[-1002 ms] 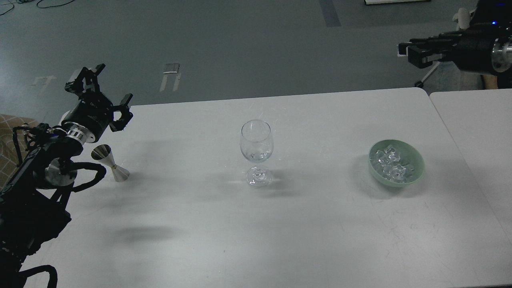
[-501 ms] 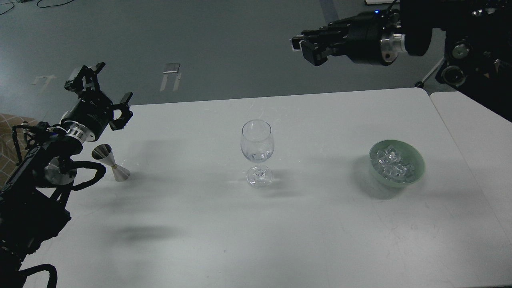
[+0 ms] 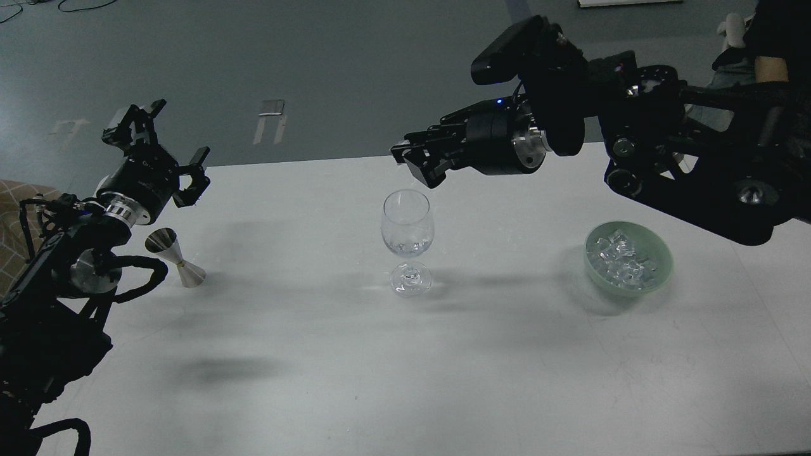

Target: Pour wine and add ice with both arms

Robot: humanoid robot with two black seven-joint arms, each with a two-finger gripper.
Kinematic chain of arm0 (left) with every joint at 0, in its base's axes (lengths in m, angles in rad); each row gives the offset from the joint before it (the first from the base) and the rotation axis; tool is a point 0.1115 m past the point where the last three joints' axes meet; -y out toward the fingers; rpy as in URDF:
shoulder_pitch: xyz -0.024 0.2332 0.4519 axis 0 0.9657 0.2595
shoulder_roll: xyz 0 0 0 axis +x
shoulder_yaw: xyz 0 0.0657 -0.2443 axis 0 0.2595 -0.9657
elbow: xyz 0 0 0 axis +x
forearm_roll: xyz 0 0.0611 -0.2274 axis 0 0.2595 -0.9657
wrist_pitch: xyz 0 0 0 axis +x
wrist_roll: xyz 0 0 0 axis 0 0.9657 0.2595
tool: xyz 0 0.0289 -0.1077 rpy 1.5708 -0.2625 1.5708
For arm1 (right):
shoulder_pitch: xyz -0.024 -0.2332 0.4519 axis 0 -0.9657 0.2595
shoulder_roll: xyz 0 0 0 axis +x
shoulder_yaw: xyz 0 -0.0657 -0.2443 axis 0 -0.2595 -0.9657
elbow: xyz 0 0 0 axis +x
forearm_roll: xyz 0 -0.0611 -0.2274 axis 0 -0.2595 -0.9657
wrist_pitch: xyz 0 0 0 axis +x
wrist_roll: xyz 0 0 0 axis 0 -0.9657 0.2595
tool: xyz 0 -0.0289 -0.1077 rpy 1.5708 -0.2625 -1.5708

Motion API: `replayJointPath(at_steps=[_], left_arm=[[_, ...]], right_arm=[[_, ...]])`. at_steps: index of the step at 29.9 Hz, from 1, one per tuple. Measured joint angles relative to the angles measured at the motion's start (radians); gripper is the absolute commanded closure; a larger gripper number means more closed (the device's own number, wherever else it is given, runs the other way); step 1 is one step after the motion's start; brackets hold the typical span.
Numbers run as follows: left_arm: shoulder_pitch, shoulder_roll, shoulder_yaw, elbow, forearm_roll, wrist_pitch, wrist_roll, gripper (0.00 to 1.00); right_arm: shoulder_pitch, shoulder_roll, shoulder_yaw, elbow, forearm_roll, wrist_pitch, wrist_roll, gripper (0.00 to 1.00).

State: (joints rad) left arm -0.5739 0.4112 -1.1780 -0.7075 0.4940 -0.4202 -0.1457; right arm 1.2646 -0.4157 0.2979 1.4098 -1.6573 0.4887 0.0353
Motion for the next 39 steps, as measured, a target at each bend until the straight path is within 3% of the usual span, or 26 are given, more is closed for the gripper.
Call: replayJointPath(at_steps=[28, 31, 39], left_arm=[[-0.001, -0.006, 0.000, 0.000, 0.000, 0.000, 0.000, 0.01], [-0.001, -0.006, 0.000, 0.000, 0.000, 0.000, 0.000, 0.01], [-0.001, -0.008, 0.000, 0.000, 0.000, 0.000, 0.000, 0.01]], right_arm=[[-0.033, 0.037, -0.045, -0.014, -0.010, 0.000, -0.018, 0.99], [-0.033, 0.037, -0.045, -0.013, -0.009, 0.000, -0.018, 0.87], [-0.032, 0.041, -0.045, -0.012, -0.008, 0.000, -0.024, 0.69]])
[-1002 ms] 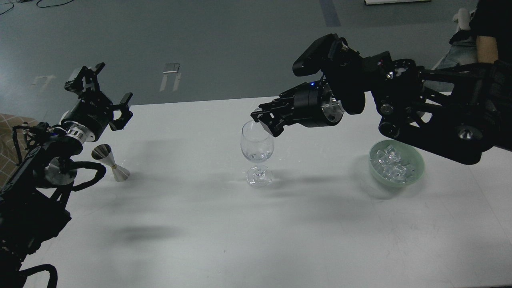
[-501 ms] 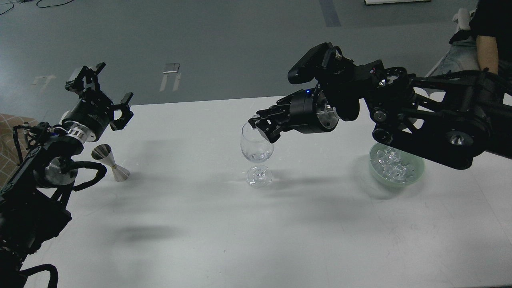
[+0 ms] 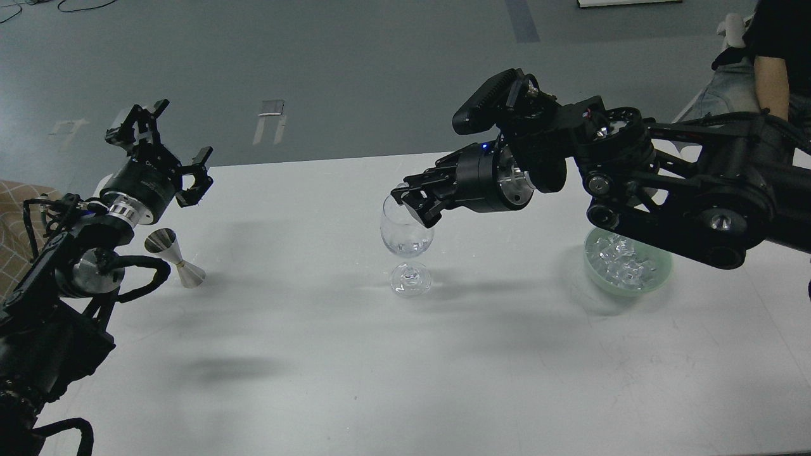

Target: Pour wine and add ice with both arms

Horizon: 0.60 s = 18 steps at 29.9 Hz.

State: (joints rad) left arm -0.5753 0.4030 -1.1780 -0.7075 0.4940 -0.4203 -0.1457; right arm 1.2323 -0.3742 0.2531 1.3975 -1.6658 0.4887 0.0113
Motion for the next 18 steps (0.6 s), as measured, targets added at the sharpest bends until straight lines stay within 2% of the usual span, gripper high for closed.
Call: replayJointPath(at_steps=[3, 15, 18], left_arm=[[0.000, 0.000, 0.000, 0.000, 0.000, 0.000, 0.000, 0.01], [0.001, 0.000, 0.000, 0.000, 0.000, 0.000, 0.000, 0.01], [0.001, 0.000, 0.000, 0.000, 0.000, 0.000, 0.000, 0.01]], right_arm=[[0.000, 0.005, 0.000, -0.001, 0.000, 0.000, -0.008, 0.62], [0.003, 0.011, 0.005, 0.000, 0.001, 0.000, -0.020, 0.58], [0.007, 0.011, 0.012, -0.001, 0.002, 0.000, -0.020, 0.53]])
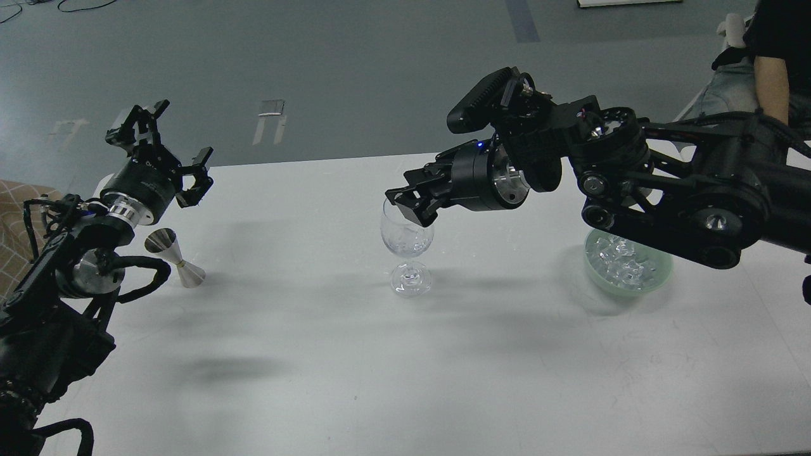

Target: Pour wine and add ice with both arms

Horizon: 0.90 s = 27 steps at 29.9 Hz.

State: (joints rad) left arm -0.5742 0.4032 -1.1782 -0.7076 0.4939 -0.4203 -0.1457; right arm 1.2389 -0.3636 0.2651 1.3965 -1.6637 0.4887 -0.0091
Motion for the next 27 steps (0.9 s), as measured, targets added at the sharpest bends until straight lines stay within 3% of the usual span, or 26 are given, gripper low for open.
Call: replayJointPath(at_steps=[4, 5, 7, 9, 21, 27], left_arm=[[0.000, 0.000, 0.000, 0.000, 0.000, 0.000, 0.000, 0.01], [0.000, 0.001, 0.000, -0.001, 0.000, 0.000, 0.000, 0.01], [0.000, 0.001, 0.000, -0.001, 0.000, -0.001, 0.000, 0.01], [-0.001, 0.002, 0.000, -0.001, 0.000, -0.001, 0.000, 0.01], [-0.002, 0.001, 0.000, 0.000, 0.000, -0.002, 0.000, 0.01], [-0.021, 0.001, 0.000, 0.000, 0.000, -0.001, 0.000, 0.01]], right_arm=[[0.021, -0.011, 0.046, -0.007, 0.012, 0.000, 0.000, 0.33], [0.026, -0.017, 0.069, -0.010, 0.014, 0.000, 0.000, 0.17], [0.036, -0.035, 0.117, -0.023, 0.017, 0.000, 0.000, 0.04], [0.046, -0.056, 0.177, -0.050, 0.023, 0.000, 0.000, 0.00], [0.028, -0.075, 0.616, -0.410, 0.121, 0.000, 0.004, 0.00], [0.015, -0.070, 0.730, -0.550, 0.205, 0.000, 0.005, 0.00]])
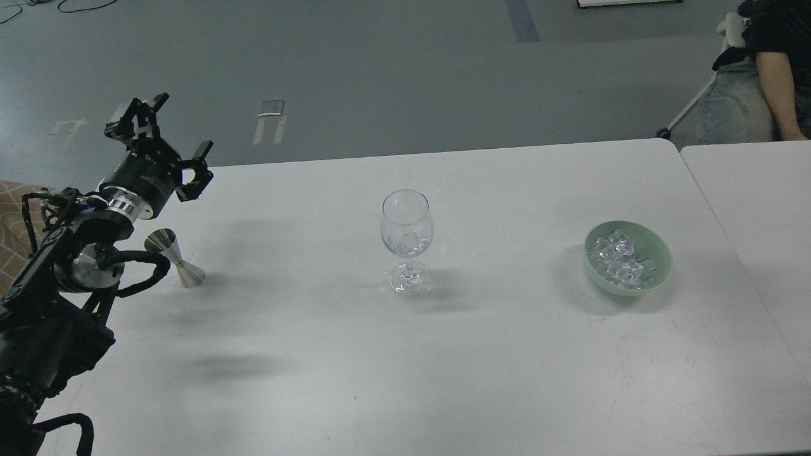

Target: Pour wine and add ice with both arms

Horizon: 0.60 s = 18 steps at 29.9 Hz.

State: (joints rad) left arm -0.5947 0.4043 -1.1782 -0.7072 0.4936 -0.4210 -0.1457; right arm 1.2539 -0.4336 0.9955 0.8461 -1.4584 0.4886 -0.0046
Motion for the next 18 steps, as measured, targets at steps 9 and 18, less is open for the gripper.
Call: replayJointPath(at_steps=[9, 18], left_arm=[[-0.033, 0.001, -0.001, 0.002, -0.018, 0.002, 0.000, 0.01], [-0.055, -0.019, -0.002, 0.010, -0.075, 0.003, 0.000, 0.01]], right_arm=[[-0.044, 0.012, 0.016, -0.201, 0.461, -0.034, 0.003, 0.00], [-0.170, 0.061, 0.019, -0.290, 0.888, -0.199, 0.055, 0.01]])
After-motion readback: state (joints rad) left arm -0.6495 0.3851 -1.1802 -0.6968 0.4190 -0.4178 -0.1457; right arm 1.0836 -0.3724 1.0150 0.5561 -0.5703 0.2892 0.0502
